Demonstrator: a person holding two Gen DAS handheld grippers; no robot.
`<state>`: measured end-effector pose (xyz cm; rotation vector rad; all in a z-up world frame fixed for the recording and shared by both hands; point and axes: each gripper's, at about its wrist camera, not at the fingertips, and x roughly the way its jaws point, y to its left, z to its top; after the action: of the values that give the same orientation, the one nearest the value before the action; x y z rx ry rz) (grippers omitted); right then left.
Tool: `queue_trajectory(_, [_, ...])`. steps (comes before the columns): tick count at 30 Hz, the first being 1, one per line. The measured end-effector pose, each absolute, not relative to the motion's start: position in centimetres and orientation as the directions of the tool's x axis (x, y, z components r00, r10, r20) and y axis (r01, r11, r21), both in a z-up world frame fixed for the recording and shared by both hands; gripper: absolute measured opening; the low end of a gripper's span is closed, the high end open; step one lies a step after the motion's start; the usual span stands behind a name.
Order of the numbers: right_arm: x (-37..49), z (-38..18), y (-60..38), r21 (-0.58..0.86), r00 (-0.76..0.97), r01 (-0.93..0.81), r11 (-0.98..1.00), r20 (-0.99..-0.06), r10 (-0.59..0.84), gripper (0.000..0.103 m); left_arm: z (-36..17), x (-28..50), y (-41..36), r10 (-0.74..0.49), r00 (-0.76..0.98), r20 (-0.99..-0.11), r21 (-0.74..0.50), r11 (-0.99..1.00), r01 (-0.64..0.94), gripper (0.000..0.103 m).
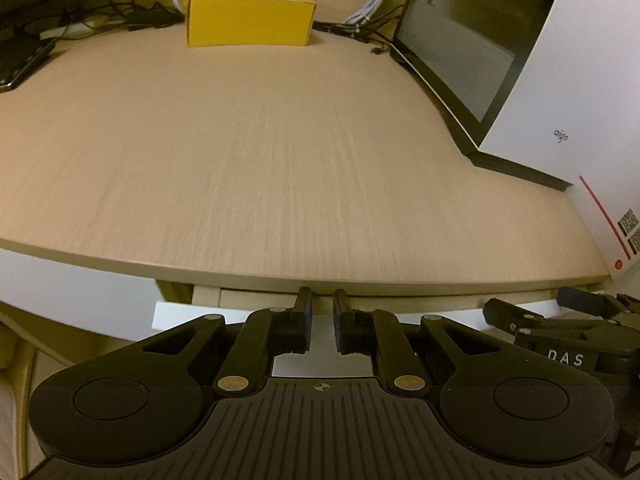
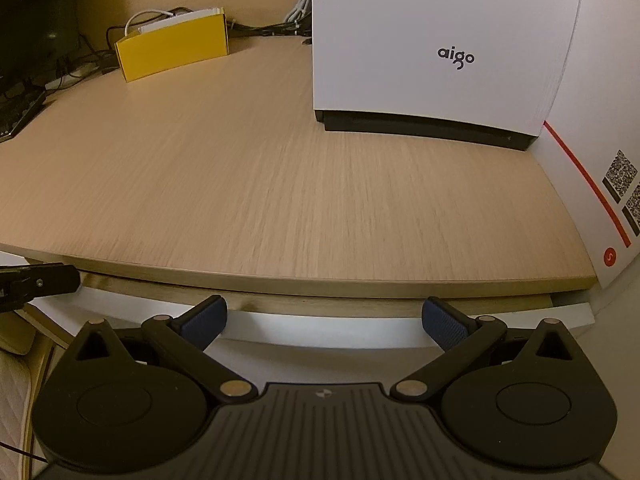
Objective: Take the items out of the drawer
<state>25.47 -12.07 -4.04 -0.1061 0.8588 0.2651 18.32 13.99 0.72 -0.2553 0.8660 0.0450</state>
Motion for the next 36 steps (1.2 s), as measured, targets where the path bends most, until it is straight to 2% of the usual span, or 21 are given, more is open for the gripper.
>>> queue_trajectory(9, [25.2, -3.6, -12.4, -0.012, 0.683, -0.227, 0.974, -0.715, 0.15, 0.103, 0.8, 18.0, 13.8, -0.075, 0.628, -0.775, -0.17, 0.981, -0.093, 0.011])
queue_trajectory(23, [26.4, -4.7, -11.5, 0.003, 0.604, -0.23, 0.973, -0.784, 0.145, 0.103, 0.8, 16.6, 14.5, -0.11, 0.613, -0.782, -0.209, 0.973, -0.093, 0.011])
queue_trajectory(28, [24.8, -4.9, -11.4, 0.004, 0.615, -0.231, 0.973, -0.774, 0.149, 0.103, 0.9, 15.1, 14.4, -0.119, 0.614, -0.781, -0.227, 0.969, -0.101, 0.011])
queue_trajectory(33, [22.9, -4.9, -12.0, 0.014, 0.614, -0.237, 0.971, -0.773, 0.161, 0.103, 1.7, 12.9, 13.1, -0.152, 0.685, -0.713, -0.235, 0.972, -0.029, 0.012])
queue_trajectory(36, [21.8, -4.8, -12.3, 0.018, 0.606, -0.238, 0.971, -0.778, 0.164, 0.103, 1.5, 12.8, 12.1, -0.144, 0.685, -0.714, -0.197, 0.98, 0.001, 0.013])
